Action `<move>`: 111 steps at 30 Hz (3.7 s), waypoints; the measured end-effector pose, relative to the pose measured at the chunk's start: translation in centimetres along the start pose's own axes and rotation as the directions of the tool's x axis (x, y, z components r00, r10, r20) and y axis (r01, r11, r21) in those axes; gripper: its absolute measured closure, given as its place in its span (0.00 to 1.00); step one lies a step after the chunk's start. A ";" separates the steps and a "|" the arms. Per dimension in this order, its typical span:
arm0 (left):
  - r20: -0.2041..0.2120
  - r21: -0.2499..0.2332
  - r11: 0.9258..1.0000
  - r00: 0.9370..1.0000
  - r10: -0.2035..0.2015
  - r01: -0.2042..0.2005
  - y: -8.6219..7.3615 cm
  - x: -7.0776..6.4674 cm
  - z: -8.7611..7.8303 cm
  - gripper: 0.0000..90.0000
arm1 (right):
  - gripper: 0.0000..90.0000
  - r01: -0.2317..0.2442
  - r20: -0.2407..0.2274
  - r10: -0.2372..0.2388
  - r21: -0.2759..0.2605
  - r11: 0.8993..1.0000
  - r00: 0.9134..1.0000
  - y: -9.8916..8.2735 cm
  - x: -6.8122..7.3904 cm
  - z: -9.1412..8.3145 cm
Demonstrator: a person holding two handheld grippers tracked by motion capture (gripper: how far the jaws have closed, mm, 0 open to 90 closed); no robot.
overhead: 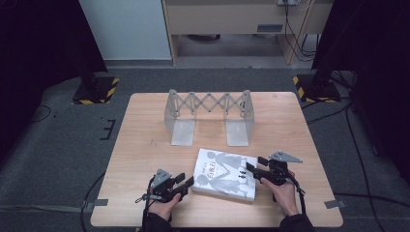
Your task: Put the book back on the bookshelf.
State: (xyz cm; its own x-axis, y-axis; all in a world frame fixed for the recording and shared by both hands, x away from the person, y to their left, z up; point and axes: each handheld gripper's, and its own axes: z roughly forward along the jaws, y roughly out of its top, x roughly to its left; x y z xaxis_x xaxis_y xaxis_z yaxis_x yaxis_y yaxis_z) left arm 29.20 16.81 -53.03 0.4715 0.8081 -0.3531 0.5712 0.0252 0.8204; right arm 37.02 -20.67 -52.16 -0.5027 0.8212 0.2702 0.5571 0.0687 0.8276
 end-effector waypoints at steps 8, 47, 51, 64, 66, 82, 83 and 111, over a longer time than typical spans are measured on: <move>-0.017 0.102 0.985 0.990 0.143 -0.140 -1.6 -2.4 0.1 0.53 | 0.36 -0.020 -0.043 0.020 -0.001 1.000 0.999 0.4 -0.5 1.7; -0.055 0.065 0.997 0.998 0.038 -0.034 2.3 1.3 4.2 0.61 | 0.43 -0.015 -0.198 0.039 0.122 0.992 0.979 -1.9 3.5 -0.4; -0.070 0.035 0.999 0.997 0.040 -0.038 2.9 2.0 4.5 0.54 | 0.45 -0.002 -0.260 0.047 0.169 0.986 0.964 -2.7 4.7 -1.5; -0.001 -0.012 0.994 0.994 0.109 -0.109 5.9 3.3 9.0 0.40 | 0.38 -0.025 -0.174 0.038 0.073 0.997 0.984 -2.2 4.3 0.4; 0.006 -0.012 0.993 0.993 0.115 -0.115 5.9 3.4 8.8 0.41 | 0.39 -0.023 -0.180 0.036 0.075 0.997 0.983 -2.2 4.2 0.4; -0.031 0.007 0.990 0.990 0.140 -0.140 4.1 3.1 4.7 0.37 | 0.40 -0.025 -0.218 0.047 0.101 0.995 0.975 -1.8 4.1 1.0; -0.037 0.016 0.991 0.990 0.133 -0.133 4.0 3.2 4.3 0.37 | 0.40 -0.029 -0.223 0.051 0.101 0.994 0.973 -1.7 4.2 1.0; -0.060 0.040 0.993 0.992 0.110 -0.107 3.7 4.8 3.7 0.32 | 0.42 -0.045 -0.276 0.044 0.002 0.999 0.960 0.4 4.8 -0.4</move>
State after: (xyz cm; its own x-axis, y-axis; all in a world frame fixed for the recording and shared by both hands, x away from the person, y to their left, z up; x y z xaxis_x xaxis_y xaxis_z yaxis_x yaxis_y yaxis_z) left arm 36.09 18.55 -53.32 0.4899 0.8399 -0.2334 0.5435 -0.0849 0.8351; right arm 34.56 -16.88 -50.29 -0.6410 0.6349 0.4314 0.5805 0.0332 0.8136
